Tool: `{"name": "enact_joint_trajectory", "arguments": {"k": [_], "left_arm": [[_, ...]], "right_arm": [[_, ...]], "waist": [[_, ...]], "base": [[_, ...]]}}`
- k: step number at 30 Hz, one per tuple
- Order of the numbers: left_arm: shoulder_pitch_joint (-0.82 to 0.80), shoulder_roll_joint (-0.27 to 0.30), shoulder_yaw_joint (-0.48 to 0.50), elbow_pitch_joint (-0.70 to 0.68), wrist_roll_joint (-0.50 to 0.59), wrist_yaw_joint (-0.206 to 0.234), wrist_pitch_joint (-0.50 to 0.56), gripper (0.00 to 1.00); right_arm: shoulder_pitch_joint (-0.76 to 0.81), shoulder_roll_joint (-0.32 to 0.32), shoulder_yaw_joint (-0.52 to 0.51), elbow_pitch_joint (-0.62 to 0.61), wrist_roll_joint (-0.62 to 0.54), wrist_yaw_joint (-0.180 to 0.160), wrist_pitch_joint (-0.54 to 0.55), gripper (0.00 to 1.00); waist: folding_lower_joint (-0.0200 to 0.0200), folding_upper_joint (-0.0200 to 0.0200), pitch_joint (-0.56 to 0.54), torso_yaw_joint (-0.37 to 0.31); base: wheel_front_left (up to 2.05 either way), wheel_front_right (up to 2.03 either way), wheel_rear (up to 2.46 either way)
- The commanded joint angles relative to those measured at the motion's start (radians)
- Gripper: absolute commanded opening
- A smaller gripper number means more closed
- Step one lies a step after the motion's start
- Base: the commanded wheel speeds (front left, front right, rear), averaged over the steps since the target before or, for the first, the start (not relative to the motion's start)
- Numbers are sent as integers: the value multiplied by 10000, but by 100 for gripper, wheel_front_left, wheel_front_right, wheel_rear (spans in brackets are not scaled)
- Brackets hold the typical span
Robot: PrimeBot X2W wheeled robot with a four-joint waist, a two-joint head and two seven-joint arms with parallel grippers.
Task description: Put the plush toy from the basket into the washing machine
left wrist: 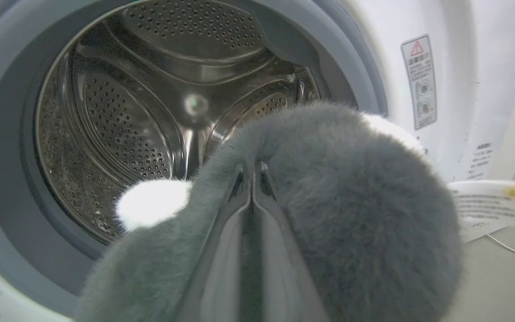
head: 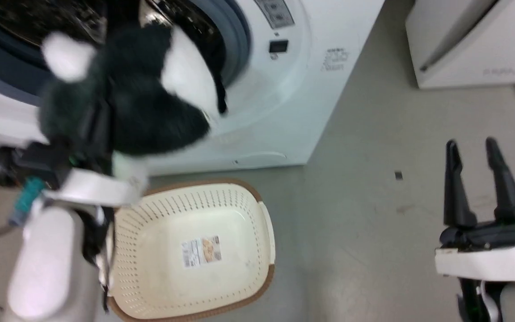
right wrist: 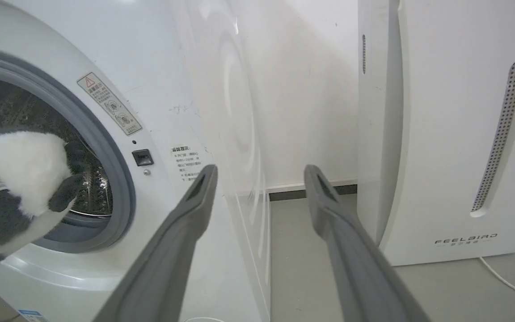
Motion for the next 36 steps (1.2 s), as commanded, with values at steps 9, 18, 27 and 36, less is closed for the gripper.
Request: {"name": "enact_joint_trajectory", "arguments": {"k": [9, 18, 27, 36], "left_arm": [[-3684, 1430, 301, 1214, -560, -124, 632, 0], [-7135, 2998, -425, 3146, -638, -155, 1441, 0], [-9530, 3668, -1863, 5618, -1156, -157, 2026, 0], [-10348, 3887, -3571, 7213, -2030, -158, 2297, 0]], "right_arm": [[-826, 9, -166, -789, 367, -7, -44, 100], [-1149, 9, -174, -1055, 758, -7, -44, 100], [-1312, 9, -71, -1091, 845, -7, -44, 100], [-1428, 9, -160, -1073, 850, -7, -44, 100]], "waist": [[0, -1, 2465, -1238], [0, -1, 3818, -1692], [0, -1, 4581, -1846], [0, -1, 4812, -1809]], "base": [[0, 0, 0], [0, 0, 0], [0, 0, 0], [0, 0, 0]]}}
